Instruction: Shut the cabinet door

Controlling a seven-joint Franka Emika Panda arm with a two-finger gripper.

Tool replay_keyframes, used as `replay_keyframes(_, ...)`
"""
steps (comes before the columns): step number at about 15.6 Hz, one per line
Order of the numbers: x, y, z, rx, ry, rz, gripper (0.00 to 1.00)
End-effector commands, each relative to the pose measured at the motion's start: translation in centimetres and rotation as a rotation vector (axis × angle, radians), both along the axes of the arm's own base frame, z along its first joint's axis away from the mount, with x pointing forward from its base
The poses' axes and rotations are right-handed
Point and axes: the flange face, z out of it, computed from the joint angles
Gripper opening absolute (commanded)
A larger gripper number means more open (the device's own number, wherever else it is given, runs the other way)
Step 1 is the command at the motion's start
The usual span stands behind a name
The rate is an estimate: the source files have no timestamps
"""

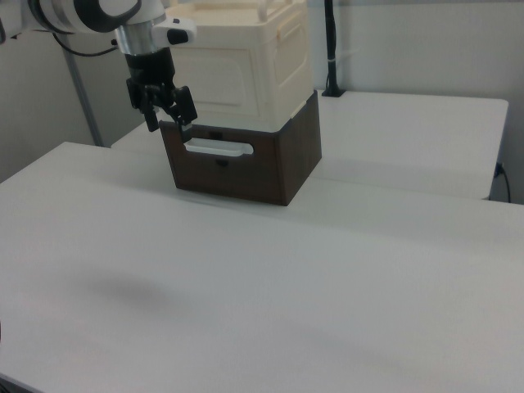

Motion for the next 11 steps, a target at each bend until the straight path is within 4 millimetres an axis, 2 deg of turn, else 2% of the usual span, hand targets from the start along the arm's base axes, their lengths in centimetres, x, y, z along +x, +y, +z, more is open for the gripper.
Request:
replay_keyframes(1,-2.2,-0.9,0.6,-0.007,0.05,-0.038,1.0)
replay_keyframes(3,-2.0,-2.4,0.2,-0.005,0.052,-0.059,1.0)
replay_keyframes(7,-2.3,-4.2,1.2,0.005,0.032,-0.097,1.0)
replay_keyframes(11,-2.3,-4.4,1.2,0.008,0.029,-0.098,1.0)
